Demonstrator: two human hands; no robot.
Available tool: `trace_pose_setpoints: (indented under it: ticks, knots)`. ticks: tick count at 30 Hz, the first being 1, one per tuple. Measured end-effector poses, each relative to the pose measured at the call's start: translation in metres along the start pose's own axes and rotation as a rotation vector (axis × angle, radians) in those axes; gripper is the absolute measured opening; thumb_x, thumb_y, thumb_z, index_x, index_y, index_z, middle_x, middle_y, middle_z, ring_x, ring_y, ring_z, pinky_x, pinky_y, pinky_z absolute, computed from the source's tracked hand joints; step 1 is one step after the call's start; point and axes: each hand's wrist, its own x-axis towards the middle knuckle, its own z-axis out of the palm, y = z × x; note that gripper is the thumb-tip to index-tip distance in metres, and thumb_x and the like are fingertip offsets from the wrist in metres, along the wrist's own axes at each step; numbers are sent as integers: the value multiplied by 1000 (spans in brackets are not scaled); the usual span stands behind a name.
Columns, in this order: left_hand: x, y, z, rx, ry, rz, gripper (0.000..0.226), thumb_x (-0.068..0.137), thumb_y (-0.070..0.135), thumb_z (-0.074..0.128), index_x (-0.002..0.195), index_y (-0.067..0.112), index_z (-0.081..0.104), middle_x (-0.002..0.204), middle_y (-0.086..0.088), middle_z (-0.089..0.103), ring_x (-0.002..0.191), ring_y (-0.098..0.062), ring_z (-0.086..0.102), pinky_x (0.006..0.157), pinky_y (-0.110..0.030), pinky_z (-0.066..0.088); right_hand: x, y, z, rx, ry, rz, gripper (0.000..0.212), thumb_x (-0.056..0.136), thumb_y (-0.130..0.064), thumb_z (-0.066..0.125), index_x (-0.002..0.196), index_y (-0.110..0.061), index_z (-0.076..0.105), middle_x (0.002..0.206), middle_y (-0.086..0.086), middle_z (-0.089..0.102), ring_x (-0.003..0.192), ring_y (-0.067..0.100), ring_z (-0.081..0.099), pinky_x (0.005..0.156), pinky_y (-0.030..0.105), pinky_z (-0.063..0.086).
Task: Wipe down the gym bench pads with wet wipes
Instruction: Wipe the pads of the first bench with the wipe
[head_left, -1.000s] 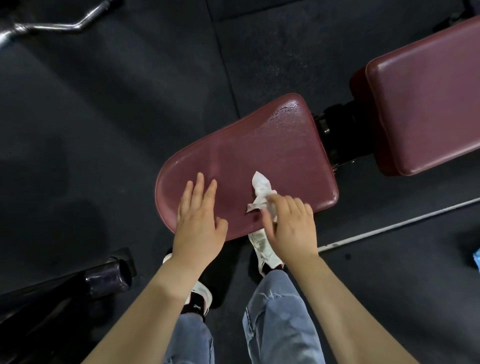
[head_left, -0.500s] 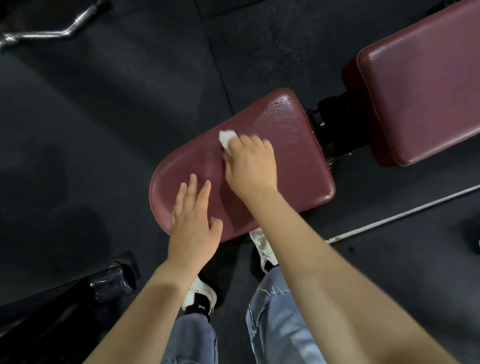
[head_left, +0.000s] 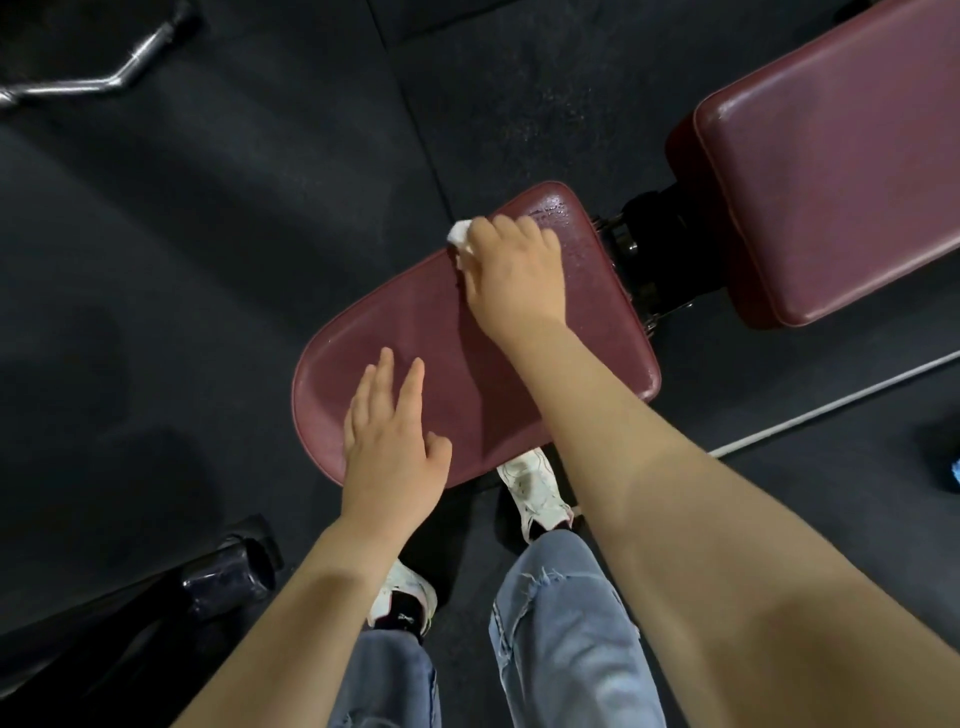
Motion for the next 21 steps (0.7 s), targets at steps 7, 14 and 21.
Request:
trace_pose_setpoints:
  ticks: [7, 14, 21]
  knots:
    - [5, 8, -8, 40, -38, 43, 77, 90, 15, 50, 158, 25, 14, 166, -5, -5, 152, -25, -5, 122, -51, 14, -149, 78, -29, 15, -55, 288, 15, 87, -25, 52, 78, -13, 53, 73, 3, 54, 70, 29, 49, 66, 34, 29]
    - [13, 13, -3, 233, -115, 61, 80, 96, 35, 46, 158, 29, -3, 164, -9, -18, 151, -30, -13, 122, -55, 10, -42, 53, -13, 5, 31, 11, 9, 82, -16, 68, 87, -9, 64, 78, 10, 60, 75, 33, 55, 67, 39, 38]
    - [12, 15, 0, 277, -112, 58, 76, 98, 58, 28, 157, 27, -7, 164, -12, -20, 151, -32, -13, 121, -56, 10, -31, 55, -17, -37, 58, 69, 16, 84, -26, 59, 82, -10, 60, 79, 10, 60, 78, 34, 55, 68, 40, 37]
